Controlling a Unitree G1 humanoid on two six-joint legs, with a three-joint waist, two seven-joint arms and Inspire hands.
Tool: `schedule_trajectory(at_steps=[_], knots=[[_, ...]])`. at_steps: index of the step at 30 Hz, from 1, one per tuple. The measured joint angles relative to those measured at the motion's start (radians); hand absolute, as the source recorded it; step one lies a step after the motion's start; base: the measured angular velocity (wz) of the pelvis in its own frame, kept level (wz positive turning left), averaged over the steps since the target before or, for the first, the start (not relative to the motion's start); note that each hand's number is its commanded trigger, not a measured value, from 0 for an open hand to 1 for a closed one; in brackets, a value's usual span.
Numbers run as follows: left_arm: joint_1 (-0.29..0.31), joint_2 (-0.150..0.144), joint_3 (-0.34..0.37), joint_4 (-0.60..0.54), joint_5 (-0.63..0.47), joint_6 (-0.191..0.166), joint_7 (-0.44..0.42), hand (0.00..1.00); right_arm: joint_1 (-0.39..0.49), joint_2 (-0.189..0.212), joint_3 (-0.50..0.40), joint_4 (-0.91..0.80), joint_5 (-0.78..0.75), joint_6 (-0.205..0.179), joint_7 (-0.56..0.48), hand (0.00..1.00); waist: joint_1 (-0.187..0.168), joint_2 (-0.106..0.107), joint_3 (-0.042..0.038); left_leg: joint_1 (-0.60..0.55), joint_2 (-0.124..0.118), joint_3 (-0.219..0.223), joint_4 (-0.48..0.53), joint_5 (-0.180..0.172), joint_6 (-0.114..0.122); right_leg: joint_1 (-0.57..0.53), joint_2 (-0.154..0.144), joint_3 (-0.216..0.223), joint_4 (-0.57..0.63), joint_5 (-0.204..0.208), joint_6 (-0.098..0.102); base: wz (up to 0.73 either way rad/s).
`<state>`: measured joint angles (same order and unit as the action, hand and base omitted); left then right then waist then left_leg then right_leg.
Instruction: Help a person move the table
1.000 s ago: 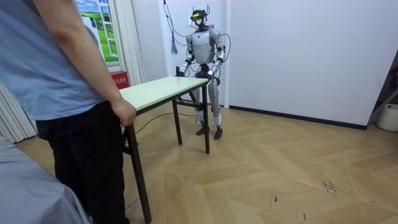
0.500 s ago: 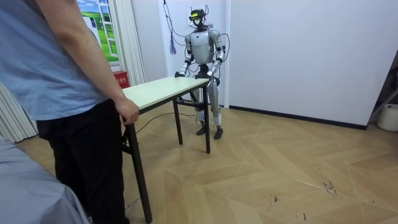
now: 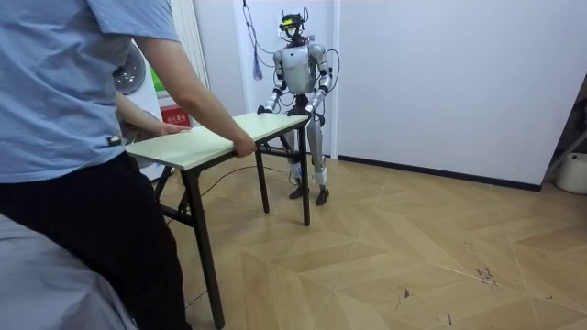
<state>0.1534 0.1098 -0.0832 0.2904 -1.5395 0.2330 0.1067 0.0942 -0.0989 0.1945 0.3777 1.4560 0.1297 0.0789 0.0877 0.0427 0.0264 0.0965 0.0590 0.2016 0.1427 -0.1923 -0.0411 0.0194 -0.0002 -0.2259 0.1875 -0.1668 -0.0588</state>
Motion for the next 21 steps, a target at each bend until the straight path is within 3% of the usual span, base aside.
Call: schedule_trajectory(at_steps=[8, 16, 21], knots=[[0.0, -0.001, 0.0, 0.0, 0.001, 0.002, 0.0, 1.0, 0.0, -0.001, 0.0, 0.0, -0.001, 0.0, -0.002, 1.0, 0.001, 0.0, 0.0, 0.0, 0.0, 0.0, 0.0, 0.0, 0.0, -0.001, 0.0, 0.001, 0.0, 0.0, 0.0, 0.0], [0.0, -0.02, 0.0, -0.034, 0.0, -0.001, -0.004, 1.0, -0.01, -0.02, -0.004, -0.064, 0.0, -0.001, -0.029, 1.0, 0.0, 0.001, -0.0006, 0.001, 0.0, 0.0, 0.001, 0.0, 0.0, 0.0, 0.0, 0.003, 0.002, 0.002, -0.001, 0.0], [-0.004, -0.027, 0.001, -0.046, 0.013, -0.012, -0.036, 1.0, -0.014, -0.022, -0.006, -0.089, -0.001, -0.018, -0.035, 1.0, -0.006, 0.008, -0.0055, 0.007, 0.0, 0.002, 0.002, 0.0, 0.0, 0.0, 0.0, 0.004, 0.009, 0.003, -0.002, -0.03]])
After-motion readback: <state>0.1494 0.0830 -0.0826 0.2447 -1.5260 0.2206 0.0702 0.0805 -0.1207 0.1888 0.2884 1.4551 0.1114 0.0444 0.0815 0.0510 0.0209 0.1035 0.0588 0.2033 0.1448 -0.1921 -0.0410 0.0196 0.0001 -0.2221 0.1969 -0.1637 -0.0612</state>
